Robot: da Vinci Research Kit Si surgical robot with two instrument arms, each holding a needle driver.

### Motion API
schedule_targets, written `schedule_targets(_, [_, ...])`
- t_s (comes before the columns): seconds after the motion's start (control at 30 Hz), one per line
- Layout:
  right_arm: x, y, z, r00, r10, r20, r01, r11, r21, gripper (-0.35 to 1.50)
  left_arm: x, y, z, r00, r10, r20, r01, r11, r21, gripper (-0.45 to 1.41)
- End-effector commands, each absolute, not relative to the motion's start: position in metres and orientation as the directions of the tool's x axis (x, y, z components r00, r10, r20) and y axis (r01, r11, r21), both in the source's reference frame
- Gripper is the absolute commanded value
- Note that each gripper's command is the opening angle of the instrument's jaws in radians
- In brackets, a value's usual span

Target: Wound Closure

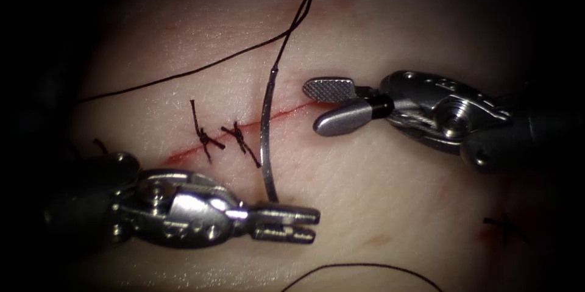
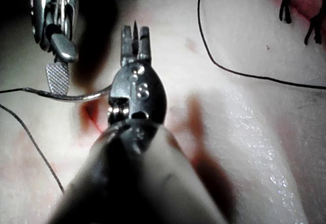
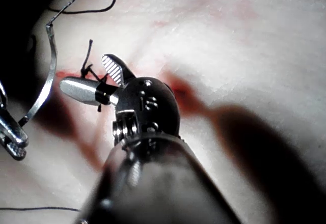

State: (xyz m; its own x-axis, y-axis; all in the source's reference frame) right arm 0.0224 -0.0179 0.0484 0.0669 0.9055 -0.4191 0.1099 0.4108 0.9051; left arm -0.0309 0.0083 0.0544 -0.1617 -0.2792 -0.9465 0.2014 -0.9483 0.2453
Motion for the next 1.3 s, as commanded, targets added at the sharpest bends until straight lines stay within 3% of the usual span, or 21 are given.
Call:
schedule_targets(0.03, [0.0234,-0.0186,0.0481,0.068,0.906,-0.418,0.117,0.409,0.905,0.94,-0.0314,0.0085,0.0551,-0.162,-0.281,-0.946,0.201,-0.948,0.247,-0.45])
schedule_targets(0.23, [0.0249,-0.0191,0.0470,0.070,0.918,-0.390,0.127,0.379,0.917,0.89,-0.0319,0.0084,0.0556,-0.180,-0.293,-0.939,0.196,-0.946,0.257,-0.45])
schedule_targets(0.33, [0.0257,-0.0194,0.0469,0.074,0.922,-0.381,0.141,0.368,0.919,0.69,-0.0323,0.0082,0.0556,-0.182,-0.300,-0.936,0.200,-0.944,0.264,-0.45])
schedule_targets(0.7, [0.0264,-0.0197,0.0470,0.082,0.938,-0.336,0.143,0.323,0.936,0.78,-0.0323,0.0082,0.0556,-0.180,-0.306,-0.935,0.201,-0.942,0.269,-0.45])
schedule_targets(0.87, [0.0267,-0.0199,0.0469,0.079,0.939,-0.334,0.150,0.320,0.935,0.56,-0.0325,0.0082,0.0555,-0.180,-0.306,-0.935,0.201,-0.942,0.269,-0.45])
schedule_targets(1.07, [0.0272,-0.0203,0.0474,0.063,0.940,-0.334,0.153,0.322,0.934,0.46,-0.0326,0.0080,0.0552,-0.180,-0.306,-0.935,0.201,-0.942,0.269,-0.45])
schedule_targets(1.27, [0.0274,-0.0203,0.0477,0.036,0.942,-0.334,0.159,0.324,0.933,-0.01,-0.0326,0.0080,0.0552,-0.180,-0.306,-0.935,0.201,-0.942,0.269,-0.45])
schedule_targets(1.3, [0.0274,-0.0204,0.0477,0.037,0.942,-0.334,0.159,0.325,0.932,-0.01,-0.0326,0.0080,0.0552,-0.180,-0.306,-0.935,0.201,-0.942,0.269,-0.45])
